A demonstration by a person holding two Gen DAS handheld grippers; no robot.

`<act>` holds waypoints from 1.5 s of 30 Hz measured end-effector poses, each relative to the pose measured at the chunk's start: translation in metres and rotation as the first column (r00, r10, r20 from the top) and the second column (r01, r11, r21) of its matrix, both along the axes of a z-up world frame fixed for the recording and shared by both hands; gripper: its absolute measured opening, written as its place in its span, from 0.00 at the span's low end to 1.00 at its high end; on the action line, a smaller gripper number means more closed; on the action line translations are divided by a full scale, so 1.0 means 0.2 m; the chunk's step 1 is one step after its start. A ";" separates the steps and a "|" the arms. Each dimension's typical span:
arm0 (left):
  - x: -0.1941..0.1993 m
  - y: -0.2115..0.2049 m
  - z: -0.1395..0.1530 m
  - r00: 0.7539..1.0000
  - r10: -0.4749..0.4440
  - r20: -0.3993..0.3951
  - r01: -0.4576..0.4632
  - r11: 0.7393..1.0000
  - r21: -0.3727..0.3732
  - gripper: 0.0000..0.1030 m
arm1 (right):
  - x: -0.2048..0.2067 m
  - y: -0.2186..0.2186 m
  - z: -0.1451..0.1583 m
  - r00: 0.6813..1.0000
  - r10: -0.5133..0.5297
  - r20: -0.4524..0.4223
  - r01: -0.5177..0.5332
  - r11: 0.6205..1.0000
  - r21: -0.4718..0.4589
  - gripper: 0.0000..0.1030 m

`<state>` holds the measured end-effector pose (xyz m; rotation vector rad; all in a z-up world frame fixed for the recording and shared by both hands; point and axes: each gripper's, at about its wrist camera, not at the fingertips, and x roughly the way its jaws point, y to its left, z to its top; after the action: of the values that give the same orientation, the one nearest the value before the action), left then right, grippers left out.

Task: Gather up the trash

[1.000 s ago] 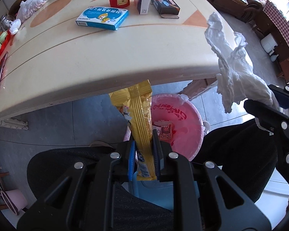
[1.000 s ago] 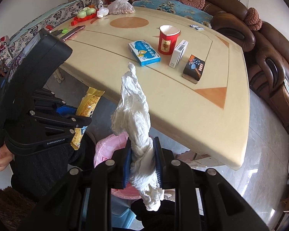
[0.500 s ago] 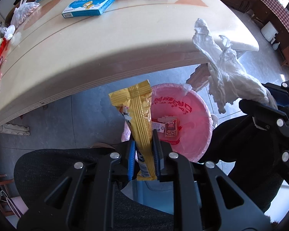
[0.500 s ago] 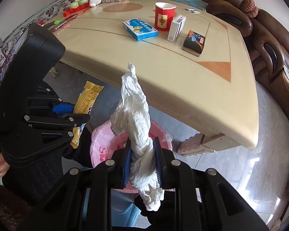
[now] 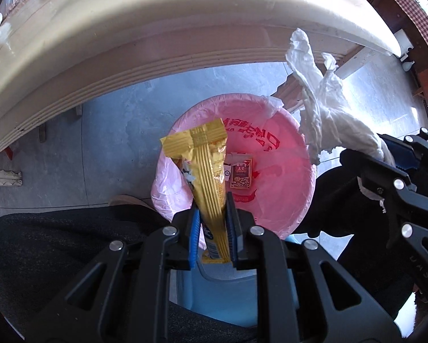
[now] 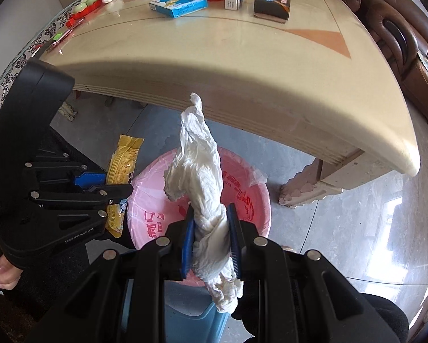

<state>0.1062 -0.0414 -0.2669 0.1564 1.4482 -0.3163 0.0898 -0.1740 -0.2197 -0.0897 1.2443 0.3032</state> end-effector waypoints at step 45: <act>0.20 -0.02 -0.66 0.967 0.090 -0.239 -0.077 0.995 0.065 0.40 | 0.19 0.05 -0.80 0.971 -0.038 -0.237 0.020 0.997 -0.080 0.58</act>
<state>0.1457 -0.0453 -0.3990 0.1033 1.7015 -0.2323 0.1270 -0.1637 -0.3799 -0.1032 1.4954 0.2456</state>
